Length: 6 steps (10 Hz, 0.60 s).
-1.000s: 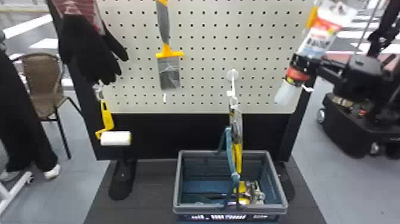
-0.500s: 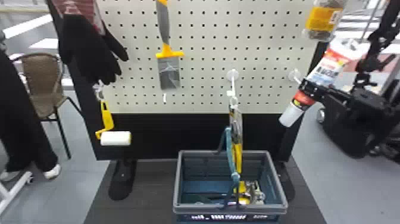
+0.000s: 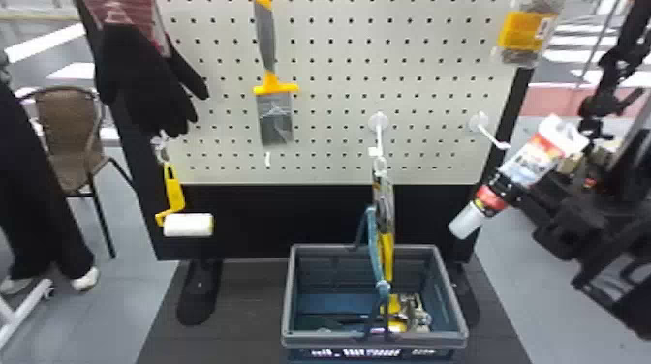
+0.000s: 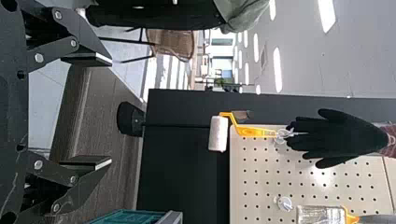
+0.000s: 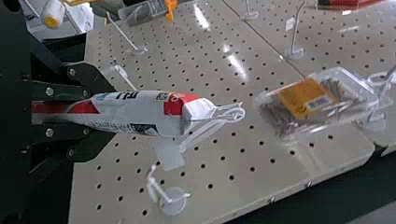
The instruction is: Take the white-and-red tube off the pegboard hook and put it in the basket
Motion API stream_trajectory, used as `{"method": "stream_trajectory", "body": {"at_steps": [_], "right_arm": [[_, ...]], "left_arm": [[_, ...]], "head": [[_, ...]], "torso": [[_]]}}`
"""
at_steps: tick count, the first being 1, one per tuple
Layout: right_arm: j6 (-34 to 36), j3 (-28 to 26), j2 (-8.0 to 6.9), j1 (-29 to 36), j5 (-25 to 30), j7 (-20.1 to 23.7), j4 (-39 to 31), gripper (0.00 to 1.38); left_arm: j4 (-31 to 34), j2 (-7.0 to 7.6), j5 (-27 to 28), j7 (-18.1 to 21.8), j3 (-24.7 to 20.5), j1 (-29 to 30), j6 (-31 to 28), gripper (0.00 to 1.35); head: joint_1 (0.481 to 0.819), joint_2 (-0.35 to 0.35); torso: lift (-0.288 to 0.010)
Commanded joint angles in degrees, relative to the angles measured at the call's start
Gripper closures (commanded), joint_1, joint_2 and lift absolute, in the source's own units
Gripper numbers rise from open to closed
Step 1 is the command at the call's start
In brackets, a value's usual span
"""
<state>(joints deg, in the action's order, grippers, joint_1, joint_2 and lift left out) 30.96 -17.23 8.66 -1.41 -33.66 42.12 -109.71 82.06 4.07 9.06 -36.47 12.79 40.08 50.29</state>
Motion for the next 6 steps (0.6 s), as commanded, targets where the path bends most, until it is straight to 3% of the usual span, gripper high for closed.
{"method": "stream_trajectory", "body": {"at_steps": [1, 3, 6], "right_arm": [[-2.7, 0.0, -1.10, 1.9, -1.4, -1.5, 2.3, 1.02], [-4.9, 0.0, -2.69, 3.9, -2.8, -3.3, 4.7, 1.02], [-5.0, 0.2, -3.30, 5.5, -2.7, -3.5, 5.9, 1.02]], "left_arm": [[0.0, 0.06, 0.0, 0.0, -0.1, 0.1, 0.1, 0.52], [0.0, 0.06, 0.0, 0.0, -0.1, 0.1, 0.1, 0.52], [0.0, 0.06, 0.1, 0.0, -0.1, 0.1, 0.0, 0.52]], "head": [[0.549, 0.000], [0.549, 0.000], [0.549, 0.000]], "torso": [[-0.100], [-0.100], [-0.100]]}}
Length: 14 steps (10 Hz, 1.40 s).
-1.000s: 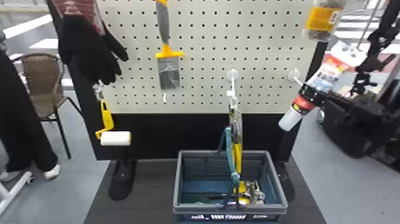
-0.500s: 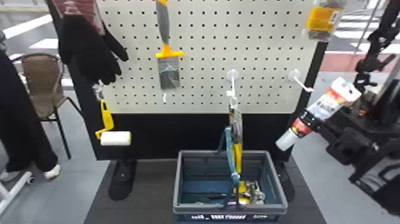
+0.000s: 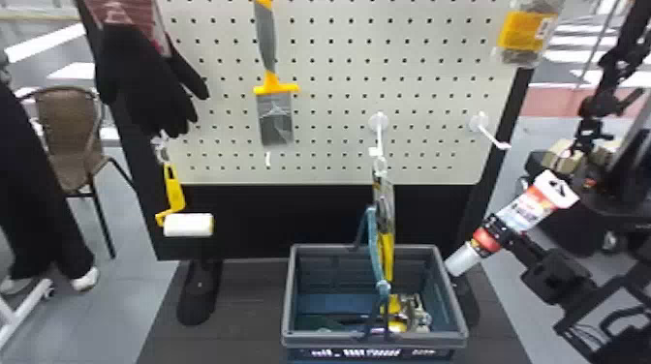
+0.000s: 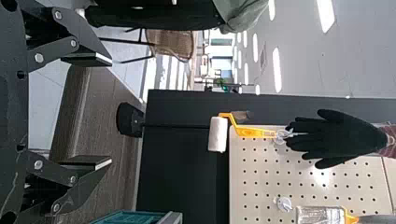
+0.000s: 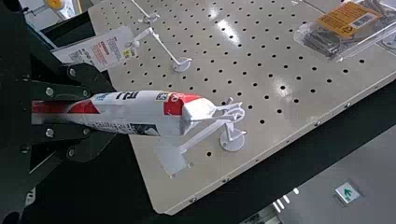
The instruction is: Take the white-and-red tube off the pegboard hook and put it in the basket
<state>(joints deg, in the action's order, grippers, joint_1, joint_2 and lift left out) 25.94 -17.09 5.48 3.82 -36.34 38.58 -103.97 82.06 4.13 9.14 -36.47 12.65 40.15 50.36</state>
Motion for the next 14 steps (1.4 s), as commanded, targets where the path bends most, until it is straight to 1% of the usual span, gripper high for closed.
{"method": "stream_trajectory", "body": {"at_steps": [1, 2, 3, 8, 11, 14], "right_arm": [[0.0, 0.1, -0.56, 0.3, 0.2, 0.0, 0.5, 1.02], [0.0, 0.2, -1.26, 0.3, 0.5, 0.0, 1.2, 1.02], [0.0, 0.8, -1.61, 0.3, 0.4, 0.0, 2.2, 1.02], [-0.5, 3.5, -1.53, -0.6, 0.6, 0.5, 5.9, 1.02], [-1.2, 5.7, -1.53, -2.6, 0.6, 1.4, 10.0, 1.02], [-1.3, 8.5, -1.61, -3.9, 0.2, 1.7, 13.2, 1.02]], "left_arm": [[0.0, 0.00, 0.0, 0.0, 0.0, 0.0, -0.1, 0.52], [0.0, 0.00, 0.0, 0.0, 0.0, 0.0, -0.2, 0.52], [0.0, 0.09, 0.0, 0.0, 0.0, 0.0, -0.1, 0.52], [0.0, 0.09, -0.2, 0.0, 0.2, 0.0, -0.3, 0.52], [0.0, 0.00, -0.2, 0.0, 0.2, -0.1, -0.4, 0.52], [-0.1, 0.26, -0.3, 0.0, 0.4, -0.5, -0.4, 0.51]], "head": [[0.549, 0.000], [0.549, 0.000], [0.549, 0.000], [0.549, 0.000], [0.549, 0.000], [0.549, 0.000]], "torso": [[-0.100], [-0.100], [-0.100], [-0.100], [-0.100], [-0.100]]}}
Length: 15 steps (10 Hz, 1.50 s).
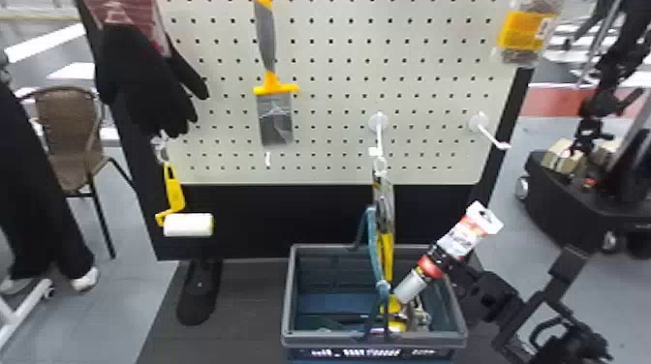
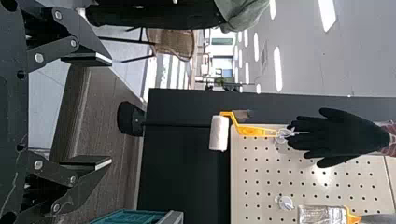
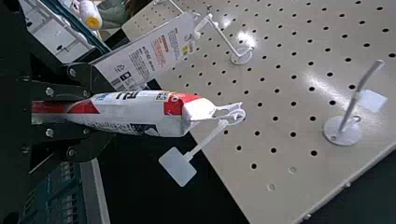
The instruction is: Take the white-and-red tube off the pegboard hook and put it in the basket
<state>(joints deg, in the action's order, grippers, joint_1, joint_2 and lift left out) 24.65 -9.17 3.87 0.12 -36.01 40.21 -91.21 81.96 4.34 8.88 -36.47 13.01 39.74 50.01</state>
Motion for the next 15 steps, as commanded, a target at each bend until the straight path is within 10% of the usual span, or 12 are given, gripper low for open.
{"method": "stream_trajectory", "body": {"at_steps": [1, 9, 13, 15], "right_arm": [[0.0, 1.7, 0.00, -1.0, -0.1, 0.3, 1.6, 1.02], [0.9, 5.7, 0.00, -2.2, 0.1, 1.7, 6.1, 1.02], [0.7, 5.7, 0.09, -2.6, 0.2, 2.1, 5.8, 0.15], [0.7, 5.6, 0.09, -2.4, 0.1, 2.1, 5.8, 0.12]], "left_arm": [[0.0, 0.05, -0.1, 0.0, 0.1, -0.1, 0.0, 0.52], [-0.6, 0.14, -0.4, 0.0, 0.4, -0.5, 0.0, 0.52], [-0.6, 0.23, -0.6, 0.0, 0.4, -0.3, 0.1, 0.51], [-0.6, 0.32, -0.6, 0.0, 0.4, -0.3, 0.2, 0.51]], "head": [[0.549, 0.000], [0.549, 0.000], [0.549, 0.000], [0.549, 0.000]], "torso": [[-0.100], [-0.100], [-0.100], [-0.100]]}}
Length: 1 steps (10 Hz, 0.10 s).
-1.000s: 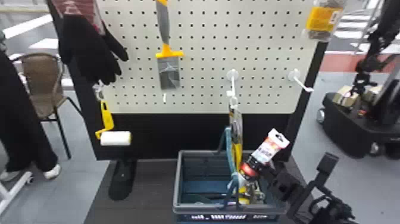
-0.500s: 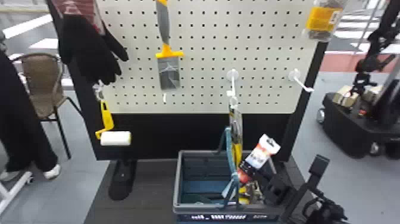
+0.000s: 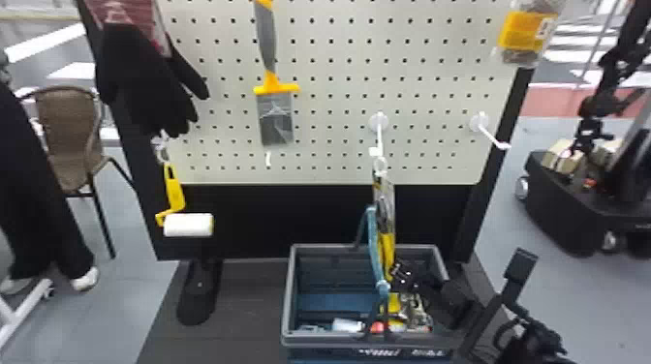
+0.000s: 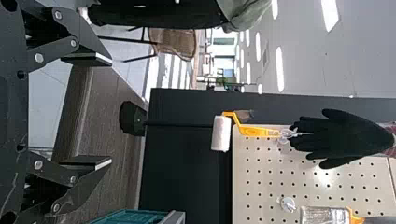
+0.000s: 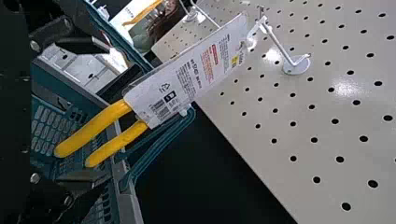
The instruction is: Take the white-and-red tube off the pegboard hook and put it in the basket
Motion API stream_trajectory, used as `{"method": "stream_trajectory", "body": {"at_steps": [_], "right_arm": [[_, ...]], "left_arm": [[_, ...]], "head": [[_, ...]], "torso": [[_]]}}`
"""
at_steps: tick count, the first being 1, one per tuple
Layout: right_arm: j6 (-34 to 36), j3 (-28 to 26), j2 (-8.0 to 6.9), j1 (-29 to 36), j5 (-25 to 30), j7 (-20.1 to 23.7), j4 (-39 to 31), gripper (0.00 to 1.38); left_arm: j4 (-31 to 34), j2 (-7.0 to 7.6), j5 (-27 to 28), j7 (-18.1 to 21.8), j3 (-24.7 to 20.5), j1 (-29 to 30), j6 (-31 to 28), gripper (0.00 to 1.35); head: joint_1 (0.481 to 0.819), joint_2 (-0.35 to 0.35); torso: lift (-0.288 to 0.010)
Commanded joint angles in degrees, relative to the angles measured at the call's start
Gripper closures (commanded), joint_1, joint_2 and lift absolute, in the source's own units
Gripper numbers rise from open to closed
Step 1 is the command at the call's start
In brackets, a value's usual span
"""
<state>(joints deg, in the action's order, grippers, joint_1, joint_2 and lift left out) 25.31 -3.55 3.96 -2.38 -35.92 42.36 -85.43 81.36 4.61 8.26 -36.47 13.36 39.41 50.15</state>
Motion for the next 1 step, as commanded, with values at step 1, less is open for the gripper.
{"method": "stream_trajectory", "body": {"at_steps": [1], "right_arm": [[0.0, -0.1, 0.00, 0.1, -0.1, 0.0, 0.0, 0.12]], "left_arm": [[0.0, -0.04, 0.0, 0.0, 0.0, 0.0, 0.1, 0.52]], "head": [[0.549, 0.000]], "torso": [[-0.100]]}}
